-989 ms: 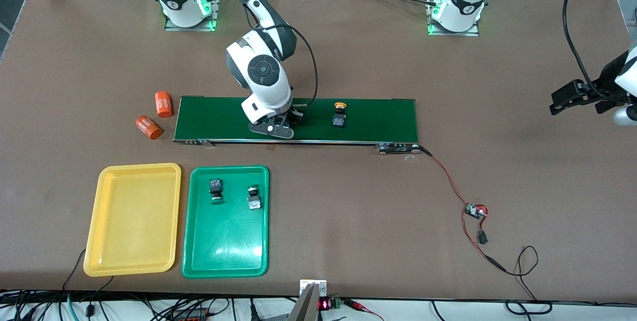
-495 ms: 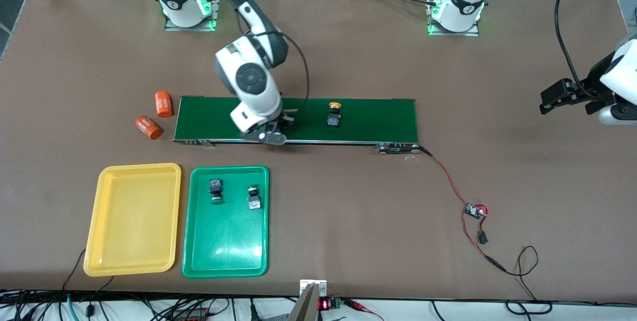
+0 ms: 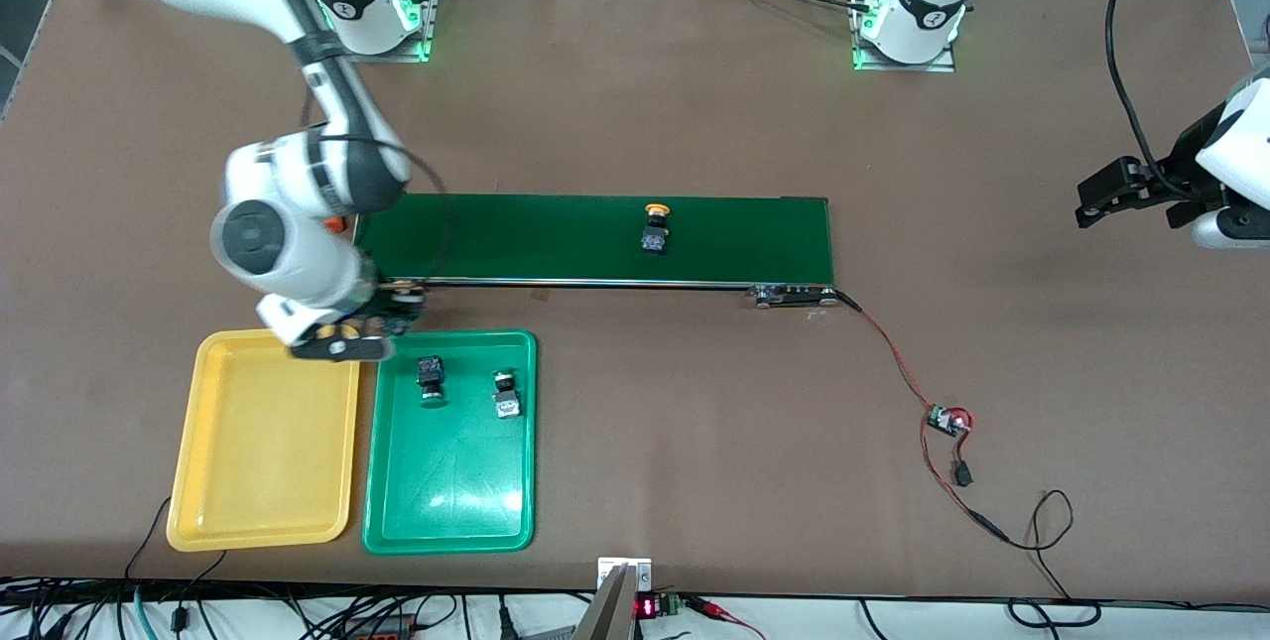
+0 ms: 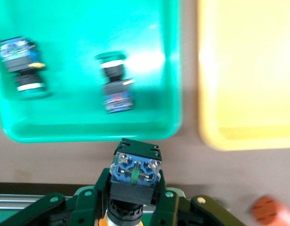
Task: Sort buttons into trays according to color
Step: 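Carry the orange-capped button into the yellow tray and open the right gripper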
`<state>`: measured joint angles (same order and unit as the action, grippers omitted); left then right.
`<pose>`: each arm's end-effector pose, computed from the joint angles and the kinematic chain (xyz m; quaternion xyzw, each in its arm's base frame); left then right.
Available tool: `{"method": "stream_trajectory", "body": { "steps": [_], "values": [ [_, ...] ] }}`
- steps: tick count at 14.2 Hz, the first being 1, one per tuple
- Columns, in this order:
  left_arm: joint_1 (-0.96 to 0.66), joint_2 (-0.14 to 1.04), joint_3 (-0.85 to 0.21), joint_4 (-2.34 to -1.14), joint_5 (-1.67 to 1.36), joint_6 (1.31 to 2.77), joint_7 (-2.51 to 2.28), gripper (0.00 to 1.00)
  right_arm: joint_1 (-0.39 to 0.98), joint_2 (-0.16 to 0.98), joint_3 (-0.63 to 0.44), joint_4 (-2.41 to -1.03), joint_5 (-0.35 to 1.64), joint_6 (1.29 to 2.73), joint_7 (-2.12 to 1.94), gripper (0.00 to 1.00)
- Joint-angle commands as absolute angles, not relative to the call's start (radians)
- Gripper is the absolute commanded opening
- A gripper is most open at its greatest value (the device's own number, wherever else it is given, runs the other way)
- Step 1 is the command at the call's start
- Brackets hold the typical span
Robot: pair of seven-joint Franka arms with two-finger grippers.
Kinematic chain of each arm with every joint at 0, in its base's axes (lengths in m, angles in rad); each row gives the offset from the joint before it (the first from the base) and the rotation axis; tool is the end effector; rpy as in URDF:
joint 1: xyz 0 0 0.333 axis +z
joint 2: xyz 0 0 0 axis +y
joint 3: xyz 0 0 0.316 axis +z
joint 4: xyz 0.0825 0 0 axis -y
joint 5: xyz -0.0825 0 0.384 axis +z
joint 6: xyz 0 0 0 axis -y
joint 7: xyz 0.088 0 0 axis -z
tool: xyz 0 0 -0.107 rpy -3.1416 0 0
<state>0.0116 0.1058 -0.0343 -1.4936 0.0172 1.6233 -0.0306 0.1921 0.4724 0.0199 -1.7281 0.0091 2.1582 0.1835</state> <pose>0.5920 -0.0106 0.6052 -0.9999 -0.0037 -0.0122 0.0065 0.6450 0.1380 0.3068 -0.9997 -0.0107 0.0223 0.0040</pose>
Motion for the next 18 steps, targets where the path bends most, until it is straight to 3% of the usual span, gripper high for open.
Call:
{"method": "stream_trajectory", "body": {
  "steps": [1, 5, 7, 10, 13, 14, 16, 18],
  "values": [
    [0.012, 0.109, -0.034, -1.477, 0.0, 1.603, -0.025, 1.0, 0.068, 0.471, 0.038, -1.709, 0.005, 2.131, -0.002, 0.07],
    [0.011, 0.1, -0.034, -1.476, 0.008, 1.6, -0.02, 1.0, -0.098, 0.572, 0.038, -1.643, 0.008, 2.141, -0.256, 0.07],
    [0.021, 0.098, -0.032, -1.477, 0.008, 1.6, -0.018, 1.0, -0.141, 0.658, 0.038, -1.542, 0.006, 2.141, -0.326, 0.07],
    [0.009, 0.095, -0.047, -1.476, 0.009, 1.605, -0.018, 1.0, -0.149, 0.817, 0.019, -1.357, -0.02, 2.172, -0.35, 0.07],
    [0.02, 0.097, -0.058, -1.477, 0.009, 1.601, -0.02, 1.0, -0.149, 0.891, 0.015, -1.327, -0.021, 2.255, -0.342, 0.08],
    [0.026, 0.095, -0.052, -1.479, 0.005, 1.598, -0.024, 1.0, -0.149, 0.899, 0.015, -1.327, -0.02, 2.26, -0.341, 0.12],
    [0.052, 0.095, -0.054, -1.483, -0.006, 1.6, -0.031, 1.0, -0.149, 0.904, 0.017, -1.33, -0.015, 2.26, -0.337, 0.49],
    [0.054, 0.086, -0.06, -1.492, -0.008, 1.598, -0.032, 1.0, -0.159, 0.904, 0.017, -1.333, -0.006, 2.26, -0.344, 1.0]
  ]
}}
